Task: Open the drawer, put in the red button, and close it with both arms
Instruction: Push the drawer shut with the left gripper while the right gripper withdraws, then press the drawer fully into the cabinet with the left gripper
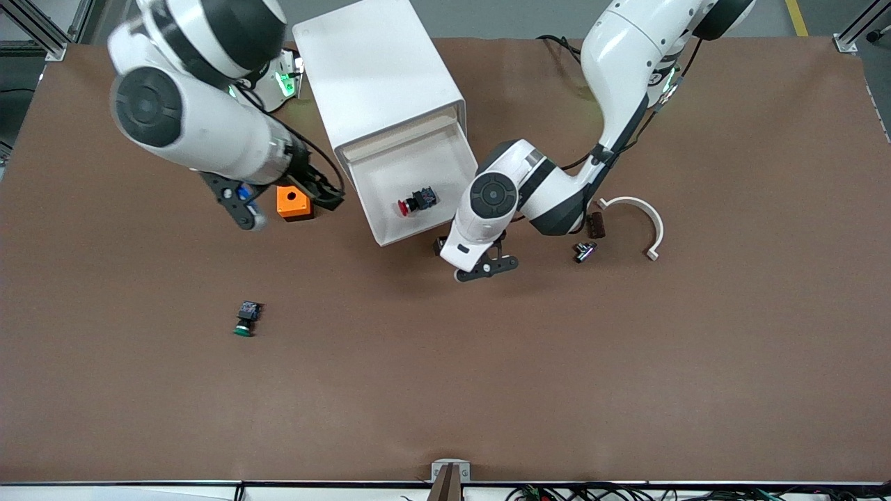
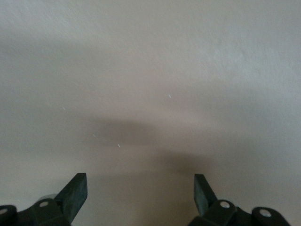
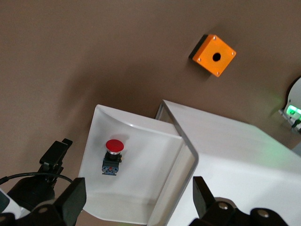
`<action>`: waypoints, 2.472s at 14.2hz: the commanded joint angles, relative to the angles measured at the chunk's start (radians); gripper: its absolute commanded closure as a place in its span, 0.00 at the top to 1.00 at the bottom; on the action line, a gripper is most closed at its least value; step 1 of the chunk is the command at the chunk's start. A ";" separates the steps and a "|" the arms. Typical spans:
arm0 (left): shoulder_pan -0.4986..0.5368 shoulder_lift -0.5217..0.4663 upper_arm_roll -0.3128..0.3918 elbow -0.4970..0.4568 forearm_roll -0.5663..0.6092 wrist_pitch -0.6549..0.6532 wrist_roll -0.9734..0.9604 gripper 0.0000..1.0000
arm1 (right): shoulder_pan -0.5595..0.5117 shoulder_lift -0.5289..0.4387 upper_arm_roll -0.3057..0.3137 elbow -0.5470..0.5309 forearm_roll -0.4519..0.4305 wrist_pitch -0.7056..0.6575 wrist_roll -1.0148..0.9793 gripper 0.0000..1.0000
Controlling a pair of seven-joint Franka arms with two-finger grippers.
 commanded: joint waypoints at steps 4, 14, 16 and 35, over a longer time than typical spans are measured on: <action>-0.003 0.001 -0.047 -0.001 -0.053 -0.002 0.007 1.00 | -0.147 -0.195 0.013 -0.179 -0.071 0.012 -0.466 1.00; -0.062 0.004 -0.095 -0.008 -0.127 0.001 -0.018 1.00 | -0.388 -0.213 0.015 -0.189 -0.227 0.067 -1.084 1.00; -0.085 0.002 -0.095 -0.007 -0.136 0.005 -0.037 1.00 | -0.419 -0.210 0.015 -0.181 -0.247 0.094 -1.152 1.00; -0.208 0.004 -0.093 -0.025 -0.158 0.034 -0.171 1.00 | -0.492 -0.193 0.021 -0.071 -0.275 0.088 -1.165 1.00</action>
